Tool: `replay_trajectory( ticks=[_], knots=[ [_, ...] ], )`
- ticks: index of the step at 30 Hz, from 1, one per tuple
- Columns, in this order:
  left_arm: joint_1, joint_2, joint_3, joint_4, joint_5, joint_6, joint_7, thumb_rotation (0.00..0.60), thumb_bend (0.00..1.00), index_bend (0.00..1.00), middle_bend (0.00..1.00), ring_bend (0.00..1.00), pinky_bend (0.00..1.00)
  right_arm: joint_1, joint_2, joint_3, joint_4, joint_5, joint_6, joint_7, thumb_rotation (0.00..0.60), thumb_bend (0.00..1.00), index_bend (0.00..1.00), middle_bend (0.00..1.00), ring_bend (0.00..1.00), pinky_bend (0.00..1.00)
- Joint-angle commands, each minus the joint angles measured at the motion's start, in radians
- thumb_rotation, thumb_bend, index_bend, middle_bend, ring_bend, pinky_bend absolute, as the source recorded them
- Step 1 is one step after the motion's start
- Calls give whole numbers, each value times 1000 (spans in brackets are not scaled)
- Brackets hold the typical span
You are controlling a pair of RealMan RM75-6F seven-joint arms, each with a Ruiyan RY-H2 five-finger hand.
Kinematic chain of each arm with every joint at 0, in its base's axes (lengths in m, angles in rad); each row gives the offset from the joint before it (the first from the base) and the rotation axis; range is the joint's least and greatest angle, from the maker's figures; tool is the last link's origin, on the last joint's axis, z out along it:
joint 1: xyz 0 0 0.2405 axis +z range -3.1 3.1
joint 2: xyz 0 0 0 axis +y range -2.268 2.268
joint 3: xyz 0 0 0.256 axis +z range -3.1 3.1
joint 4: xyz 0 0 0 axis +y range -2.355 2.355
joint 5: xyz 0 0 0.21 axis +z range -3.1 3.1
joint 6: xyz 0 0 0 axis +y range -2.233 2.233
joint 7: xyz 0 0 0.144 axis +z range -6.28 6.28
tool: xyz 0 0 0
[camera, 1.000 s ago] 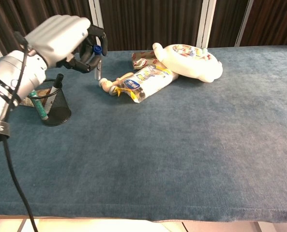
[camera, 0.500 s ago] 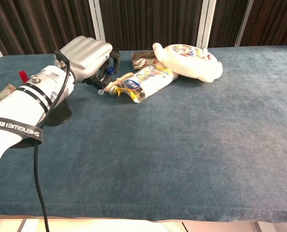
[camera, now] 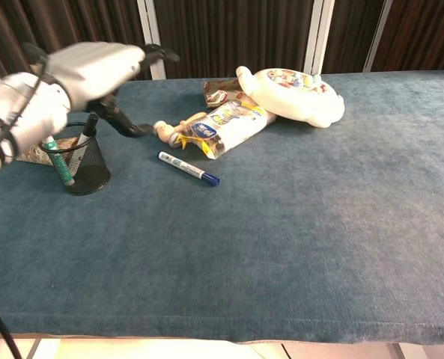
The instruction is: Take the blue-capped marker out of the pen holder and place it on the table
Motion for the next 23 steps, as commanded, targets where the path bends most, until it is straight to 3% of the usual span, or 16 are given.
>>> replay_trajectory(
  ticks=[1,6,12,17,23],
  knots=[
    [146,171,37,-66,113,131,-200,600,279,41,116,50,38,-1,-4,-1,9,2,-3,10,600,93,0,0,0,0],
    [295,330,103,-17,201,239,-390,600,278,92,142,68,36,5,-25,-1,28,5,-15,22,600,93,0,0,0,0],
    [440,415,210,55,247,323,-481,600,277,116,141,60,25,16,-42,-2,49,11,-38,28,600,93,0,0,0,0],
    [549,435,287,80,311,407,-566,600,278,118,129,48,15,22,-52,-8,47,-7,-41,13,600,93,0,0,0,0],
    [634,421,341,82,375,481,-589,600,278,118,130,49,15,33,-66,-11,45,-19,-52,0,600,92,0,0,0,0]
  ],
)
